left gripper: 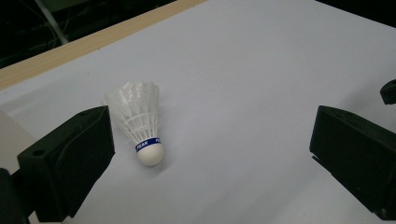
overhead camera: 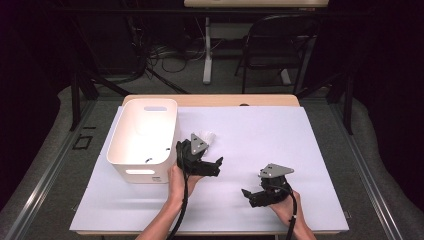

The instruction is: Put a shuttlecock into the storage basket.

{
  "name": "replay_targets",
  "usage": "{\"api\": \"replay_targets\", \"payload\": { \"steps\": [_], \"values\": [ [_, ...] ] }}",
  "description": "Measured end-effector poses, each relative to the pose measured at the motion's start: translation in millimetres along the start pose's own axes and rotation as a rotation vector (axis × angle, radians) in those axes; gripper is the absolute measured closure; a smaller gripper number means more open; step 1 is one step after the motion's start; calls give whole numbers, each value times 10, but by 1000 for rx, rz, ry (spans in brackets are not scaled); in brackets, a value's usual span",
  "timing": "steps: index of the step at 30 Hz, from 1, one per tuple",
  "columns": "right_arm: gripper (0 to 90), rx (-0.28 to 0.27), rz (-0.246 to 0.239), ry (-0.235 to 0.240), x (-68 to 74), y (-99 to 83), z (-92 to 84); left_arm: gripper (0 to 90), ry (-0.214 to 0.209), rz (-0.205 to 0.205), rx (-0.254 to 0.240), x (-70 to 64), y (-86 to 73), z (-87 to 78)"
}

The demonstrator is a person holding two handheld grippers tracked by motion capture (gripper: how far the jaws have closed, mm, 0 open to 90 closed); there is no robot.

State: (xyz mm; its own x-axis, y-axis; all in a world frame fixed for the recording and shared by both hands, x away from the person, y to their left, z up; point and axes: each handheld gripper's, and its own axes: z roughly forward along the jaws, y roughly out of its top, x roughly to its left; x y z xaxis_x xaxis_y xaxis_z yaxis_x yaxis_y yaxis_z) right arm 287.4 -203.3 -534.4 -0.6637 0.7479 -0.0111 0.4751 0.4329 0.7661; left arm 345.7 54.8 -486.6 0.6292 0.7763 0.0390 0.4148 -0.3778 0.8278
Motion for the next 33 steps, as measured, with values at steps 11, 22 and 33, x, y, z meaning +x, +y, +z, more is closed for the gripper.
{"api": "replay_targets", "payload": {
  "steps": [11, 22, 33],
  "values": [
    [45, 1, 2, 0, -6, -3, 5, 48, 34, -40, 29, 90, -37, 207],
    [45, 0, 0, 1, -5, -2, 6, 163, 76, -79, 86, 203, -91, 451],
    [45, -2, 1, 5, -6, -4, 9, 301, 121, -138, 151, 295, -175, 678]
  ]
}}
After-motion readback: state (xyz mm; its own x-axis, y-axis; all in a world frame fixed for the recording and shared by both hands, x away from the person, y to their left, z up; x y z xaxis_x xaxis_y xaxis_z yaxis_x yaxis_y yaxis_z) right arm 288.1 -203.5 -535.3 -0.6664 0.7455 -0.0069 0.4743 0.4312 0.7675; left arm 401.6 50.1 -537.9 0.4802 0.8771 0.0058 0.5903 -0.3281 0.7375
